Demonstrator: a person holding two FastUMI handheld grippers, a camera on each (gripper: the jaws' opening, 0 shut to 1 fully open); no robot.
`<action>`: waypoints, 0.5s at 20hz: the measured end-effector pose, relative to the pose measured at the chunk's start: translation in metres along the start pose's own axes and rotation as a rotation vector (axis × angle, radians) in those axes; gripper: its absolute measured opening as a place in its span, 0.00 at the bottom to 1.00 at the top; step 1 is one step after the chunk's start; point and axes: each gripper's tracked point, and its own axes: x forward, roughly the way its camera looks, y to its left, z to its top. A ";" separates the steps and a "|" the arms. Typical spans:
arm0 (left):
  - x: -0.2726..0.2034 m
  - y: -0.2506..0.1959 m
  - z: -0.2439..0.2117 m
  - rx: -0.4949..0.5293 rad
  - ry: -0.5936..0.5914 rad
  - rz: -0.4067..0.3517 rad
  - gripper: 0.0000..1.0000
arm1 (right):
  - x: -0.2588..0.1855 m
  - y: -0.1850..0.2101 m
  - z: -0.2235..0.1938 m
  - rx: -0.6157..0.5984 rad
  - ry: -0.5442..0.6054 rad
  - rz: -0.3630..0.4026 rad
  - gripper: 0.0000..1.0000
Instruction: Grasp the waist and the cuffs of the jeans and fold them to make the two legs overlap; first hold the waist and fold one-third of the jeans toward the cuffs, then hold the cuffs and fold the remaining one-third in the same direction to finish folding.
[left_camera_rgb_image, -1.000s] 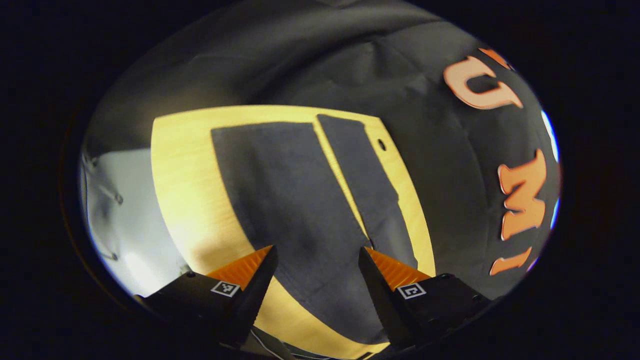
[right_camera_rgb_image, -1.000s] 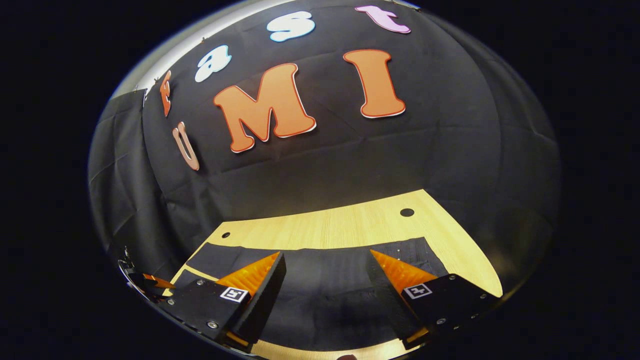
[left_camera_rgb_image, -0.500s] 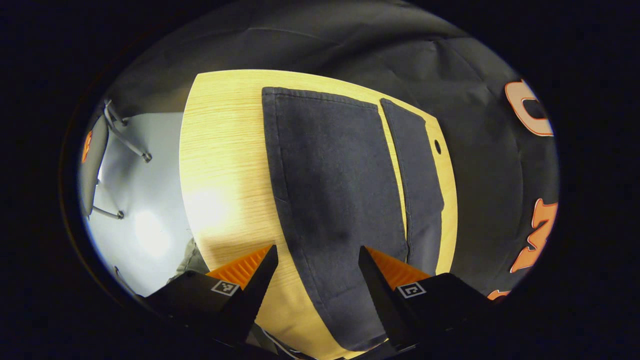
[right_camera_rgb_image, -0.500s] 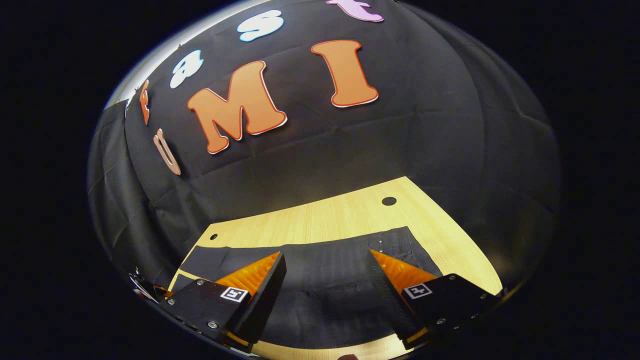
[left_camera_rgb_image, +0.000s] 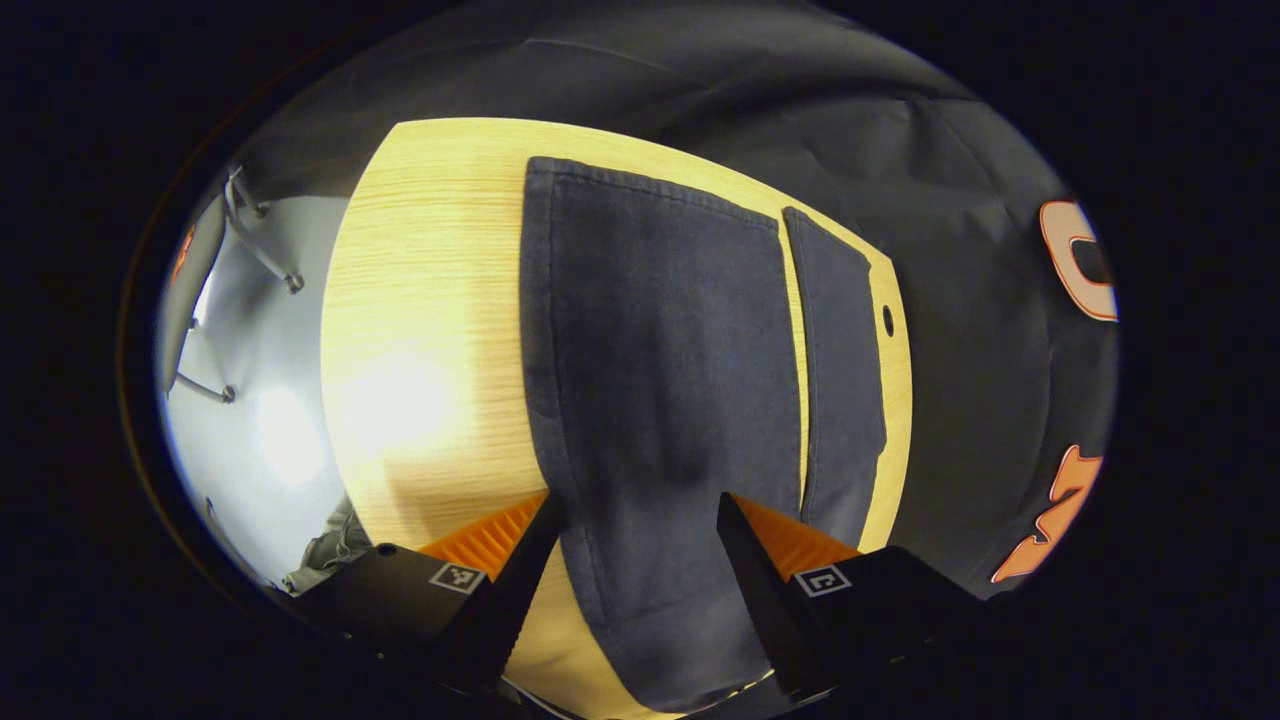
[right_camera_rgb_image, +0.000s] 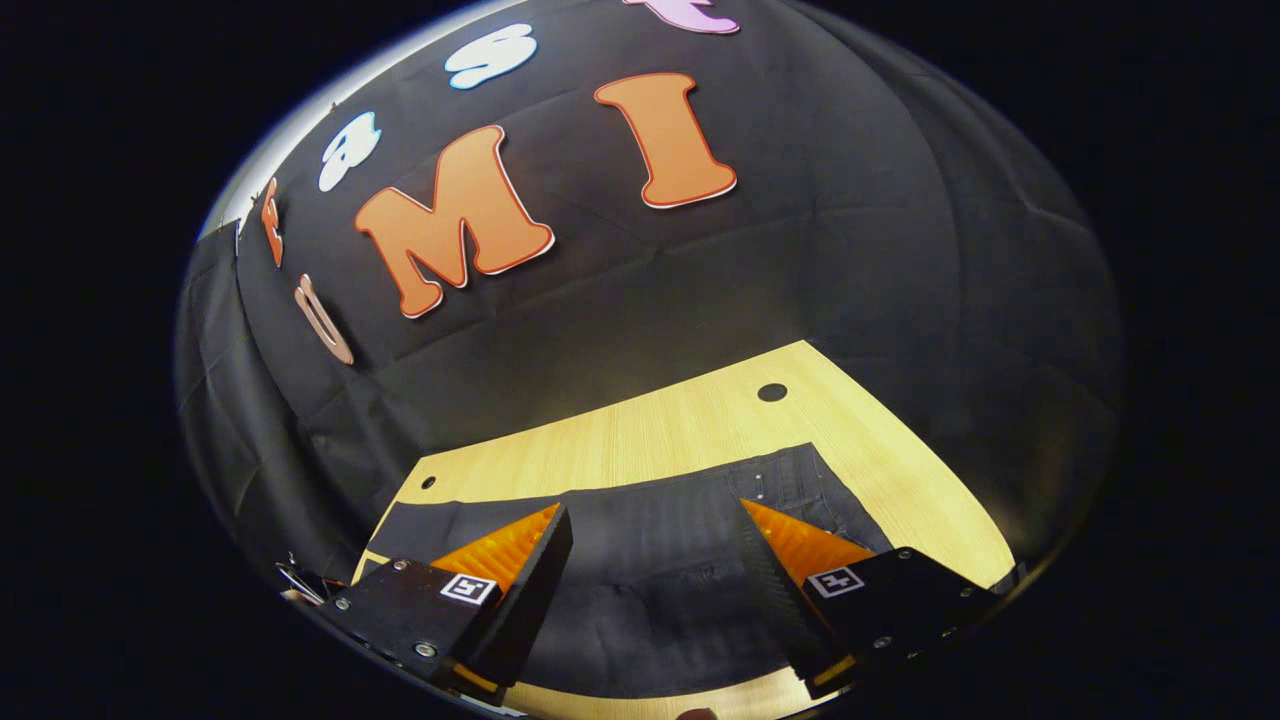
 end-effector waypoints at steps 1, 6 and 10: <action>0.002 -0.005 0.002 0.024 0.004 0.001 0.95 | -0.001 -0.001 0.001 -0.005 0.000 -0.004 0.97; 0.019 -0.031 0.000 0.097 0.017 -0.050 0.78 | -0.005 -0.003 0.012 0.011 -0.018 -0.014 0.97; 0.034 -0.036 0.001 0.026 0.028 -0.028 0.31 | -0.006 -0.008 0.007 0.007 -0.003 -0.034 0.97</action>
